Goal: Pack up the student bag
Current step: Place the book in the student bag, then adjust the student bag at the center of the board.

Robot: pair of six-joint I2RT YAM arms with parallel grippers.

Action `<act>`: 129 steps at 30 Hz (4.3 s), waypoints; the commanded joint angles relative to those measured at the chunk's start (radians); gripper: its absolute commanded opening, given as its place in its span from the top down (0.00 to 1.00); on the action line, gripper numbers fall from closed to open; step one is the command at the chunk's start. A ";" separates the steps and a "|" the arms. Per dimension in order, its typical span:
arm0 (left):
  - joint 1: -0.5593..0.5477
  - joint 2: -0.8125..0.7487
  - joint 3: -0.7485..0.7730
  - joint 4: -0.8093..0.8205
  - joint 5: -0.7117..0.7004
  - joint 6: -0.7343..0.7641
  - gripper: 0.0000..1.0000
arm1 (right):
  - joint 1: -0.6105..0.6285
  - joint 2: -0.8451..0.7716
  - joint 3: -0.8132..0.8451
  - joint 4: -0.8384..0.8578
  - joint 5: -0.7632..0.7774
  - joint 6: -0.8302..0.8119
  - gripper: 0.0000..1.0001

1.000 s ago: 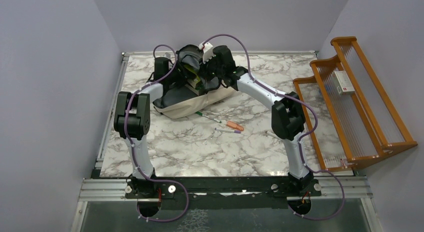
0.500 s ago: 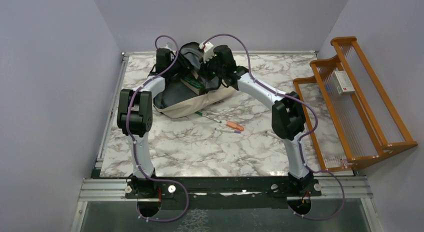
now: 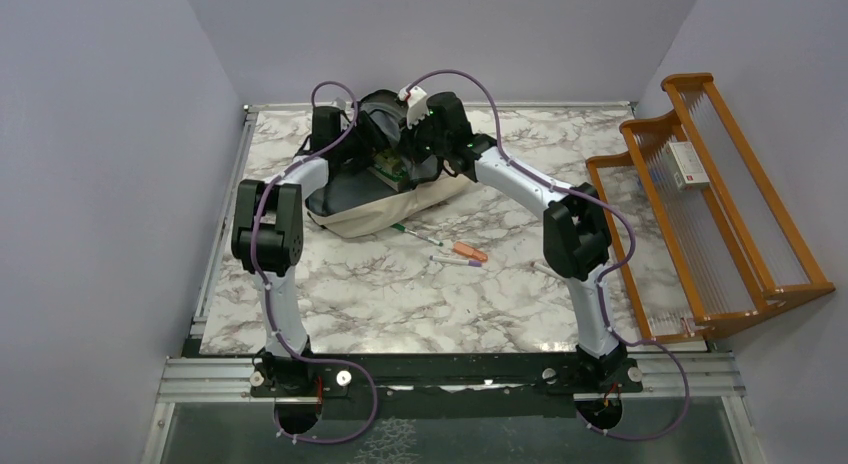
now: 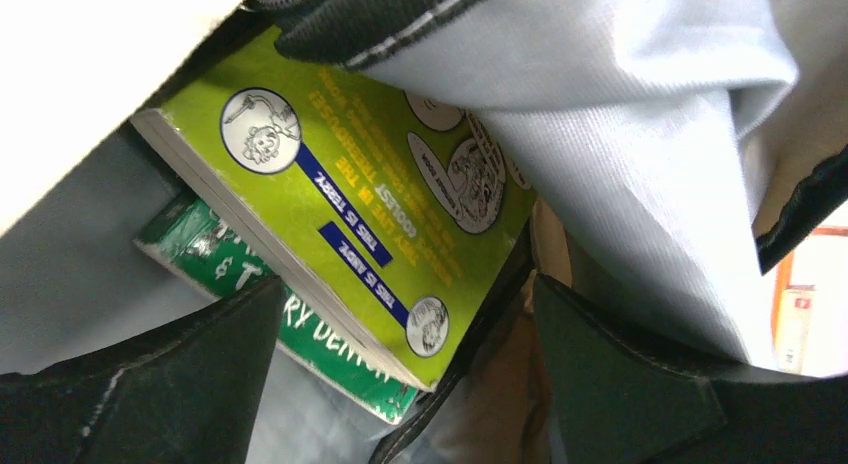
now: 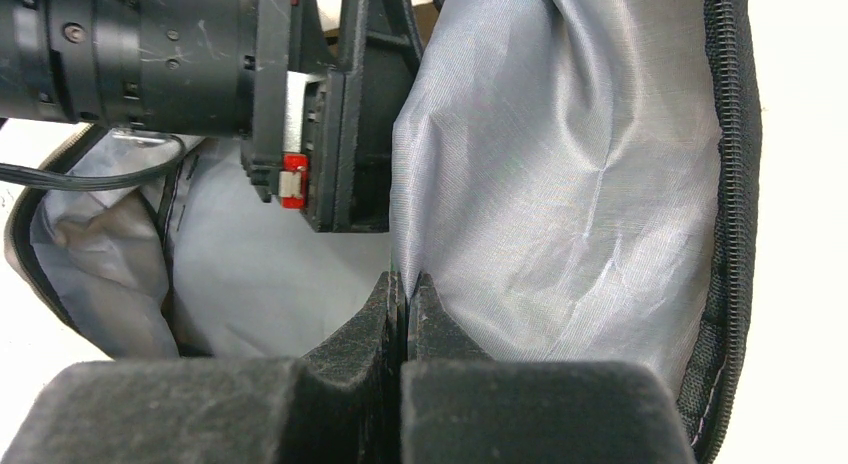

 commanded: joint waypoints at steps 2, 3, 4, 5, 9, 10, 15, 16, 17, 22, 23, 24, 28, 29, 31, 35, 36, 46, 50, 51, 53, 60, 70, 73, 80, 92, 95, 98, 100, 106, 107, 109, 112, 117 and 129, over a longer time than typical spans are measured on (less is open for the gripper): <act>0.009 -0.113 0.018 -0.127 -0.062 0.133 0.01 | 0.005 -0.032 -0.009 0.043 -0.030 0.010 1.00; 0.009 -0.120 0.020 -0.151 -0.070 0.153 0.01 | 0.004 -0.031 -0.011 0.043 -0.031 0.010 0.99; 0.010 -0.129 0.018 -0.172 -0.078 0.165 0.01 | 0.004 -0.031 -0.012 0.043 -0.032 0.010 0.99; 0.012 -0.141 0.010 -0.190 -0.087 0.174 0.01 | 0.004 -0.031 -0.014 0.045 -0.031 0.008 0.99; 0.030 -0.213 -0.065 -0.214 -0.100 0.194 0.01 | 0.004 -0.033 -0.024 0.046 -0.025 -0.001 1.00; 0.035 -0.238 -0.088 -0.215 -0.099 0.196 0.01 | 0.004 -0.034 -0.025 0.046 -0.022 -0.004 1.00; 0.054 -0.403 -0.210 -0.216 -0.099 0.230 0.01 | 0.004 -0.028 -0.017 0.019 -0.054 -0.031 1.00; 0.059 -0.439 -0.229 -0.229 -0.105 0.242 0.01 | 0.004 -0.024 -0.008 0.004 -0.075 -0.046 0.99; 0.068 -0.469 -0.249 -0.257 -0.117 0.252 0.01 | 0.004 -0.018 0.000 -0.016 -0.097 -0.059 0.99; 0.169 -0.637 -0.345 -0.393 -0.226 0.302 0.01 | 0.004 0.015 0.047 -0.140 -0.203 -0.147 0.97; 0.189 -0.670 -0.366 -0.412 -0.241 0.306 0.01 | 0.007 0.026 0.065 -0.172 -0.220 -0.170 0.97; 0.209 -0.699 -0.385 -0.430 -0.253 0.310 0.01 | 0.008 0.040 0.083 -0.209 -0.229 -0.191 0.97; 0.253 -0.781 -0.444 -0.473 -0.326 0.316 0.01 | 0.032 0.071 0.120 -0.296 -0.193 -0.250 0.92; 0.258 -0.790 -0.458 -0.477 -0.347 0.316 0.01 | 0.033 0.071 0.116 -0.298 -0.195 -0.249 0.90; 0.266 -0.790 -0.474 -0.482 -0.365 0.315 0.01 | 0.035 0.060 0.089 -0.278 -0.205 -0.235 0.87; 0.271 -0.755 -0.490 -0.480 -0.367 0.310 0.01 | 0.035 0.035 0.055 -0.243 -0.226 -0.208 0.78; 0.271 -0.743 -0.494 -0.476 -0.364 0.309 0.01 | 0.034 0.030 0.053 -0.240 -0.230 -0.203 0.77; 0.273 -0.660 -0.520 -0.355 -0.252 0.266 0.09 | 0.035 0.021 0.018 -0.217 -0.232 -0.195 0.77; 0.274 -0.625 -0.506 -0.334 -0.239 0.257 0.11 | 0.035 0.019 0.007 -0.212 -0.233 -0.193 0.77; 0.274 -0.618 -0.501 -0.332 -0.237 0.253 0.12 | 0.035 0.019 0.006 -0.211 -0.233 -0.193 0.77; 0.274 -0.610 -0.492 -0.327 -0.226 0.245 0.14 | 0.035 0.019 0.006 -0.211 -0.234 -0.191 0.77; 0.274 -0.652 -0.497 -0.284 -0.204 0.198 0.15 | 0.035 0.020 0.003 -0.209 -0.233 -0.193 0.77; 0.274 -0.595 -0.478 -0.272 -0.192 0.200 0.16 | 0.035 0.016 -0.005 -0.203 -0.238 -0.187 0.77; 0.273 -0.568 -0.463 -0.254 -0.179 0.203 0.22 | 0.035 0.016 -0.003 -0.204 -0.238 -0.183 0.77; 0.273 -0.499 -0.427 -0.222 -0.152 0.213 0.37 | 0.035 0.016 0.000 -0.207 -0.238 -0.177 0.77; 0.270 -0.446 -0.419 -0.175 -0.084 0.215 0.80 | 0.035 0.012 0.008 -0.203 -0.258 -0.171 0.75; 0.270 -0.444 -0.415 -0.163 -0.074 0.226 0.95 | 0.035 0.011 0.022 -0.207 -0.278 -0.163 0.72; 0.270 -0.448 -0.416 -0.152 -0.056 0.249 1.00 | 0.035 -0.004 0.027 -0.202 -0.288 -0.156 0.64; 0.270 -0.454 -0.423 -0.137 -0.043 0.269 1.00 | 0.035 -0.020 0.027 -0.200 -0.285 -0.151 0.59; 0.270 -0.465 -0.428 -0.118 0.004 0.299 1.00 | 0.034 -0.097 -0.003 -0.157 -0.253 -0.116 0.50; 0.270 -0.469 -0.427 -0.113 0.009 0.299 1.00 | 0.033 -0.111 -0.016 -0.140 -0.231 -0.108 0.49; 0.270 -0.477 -0.426 -0.110 0.014 0.302 1.00 | 0.030 -0.139 -0.037 -0.103 -0.165 -0.092 0.48; 0.270 -0.492 -0.429 -0.107 0.016 0.302 1.00 | 0.013 -0.152 -0.034 -0.079 -0.040 -0.060 0.46; 0.269 -0.502 -0.430 -0.107 0.023 0.304 1.00 | -0.043 -0.083 0.085 -0.153 0.058 -0.017 0.44; 0.270 -0.494 -0.432 -0.100 0.046 0.293 1.00 | -0.091 0.113 0.278 -0.298 -0.076 -0.080 0.39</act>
